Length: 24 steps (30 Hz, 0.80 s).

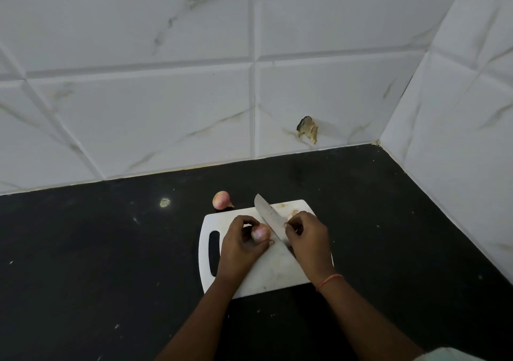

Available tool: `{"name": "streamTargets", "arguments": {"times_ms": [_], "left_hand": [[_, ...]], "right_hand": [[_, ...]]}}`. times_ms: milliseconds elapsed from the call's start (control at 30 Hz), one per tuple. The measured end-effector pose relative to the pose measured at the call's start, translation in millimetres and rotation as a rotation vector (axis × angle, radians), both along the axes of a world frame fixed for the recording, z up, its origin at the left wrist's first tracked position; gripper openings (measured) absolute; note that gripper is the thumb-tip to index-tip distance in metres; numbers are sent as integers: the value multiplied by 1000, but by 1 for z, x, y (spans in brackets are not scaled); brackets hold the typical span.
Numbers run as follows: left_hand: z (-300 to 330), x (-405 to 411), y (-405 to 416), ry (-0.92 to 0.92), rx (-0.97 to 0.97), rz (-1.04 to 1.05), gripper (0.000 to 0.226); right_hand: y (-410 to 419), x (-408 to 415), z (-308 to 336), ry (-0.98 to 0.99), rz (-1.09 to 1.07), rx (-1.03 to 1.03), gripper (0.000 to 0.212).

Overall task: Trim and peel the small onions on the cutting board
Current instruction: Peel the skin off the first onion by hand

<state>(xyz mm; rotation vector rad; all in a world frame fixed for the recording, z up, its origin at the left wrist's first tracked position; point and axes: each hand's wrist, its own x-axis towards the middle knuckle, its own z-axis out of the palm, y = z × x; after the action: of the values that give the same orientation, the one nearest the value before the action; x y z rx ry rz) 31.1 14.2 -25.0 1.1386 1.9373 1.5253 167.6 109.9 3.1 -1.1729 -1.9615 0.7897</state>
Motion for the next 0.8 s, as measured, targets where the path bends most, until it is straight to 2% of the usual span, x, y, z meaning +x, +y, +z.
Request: {"name": "streamTargets", "arguments": {"times_ms": [67,167,200,333,567,733,800], "left_hand": [[1,1,0,4,5,-4,42],[3,2,0,21,5,4,29],[4,3,0,22,-1,12,27],[6,4,1,41,3,18,26],[3,3,0,5,0,8,36],[2,3,0,6,1,13,38],[3,3,1,9,21,13,36]], "right_hand": [[-4,-2,-1,20,64,-47,5],[-16,-13,0,23,184,-263,39],[-19,-16,0,9,218,-274,41],[-19,-21,-1,-31,189,-111,5],[-2,-5,-6,-57,70,-34,12],[3,0,-4,-45,66,43,4],[0,-4,-3,-80,126,-32,18]]}}
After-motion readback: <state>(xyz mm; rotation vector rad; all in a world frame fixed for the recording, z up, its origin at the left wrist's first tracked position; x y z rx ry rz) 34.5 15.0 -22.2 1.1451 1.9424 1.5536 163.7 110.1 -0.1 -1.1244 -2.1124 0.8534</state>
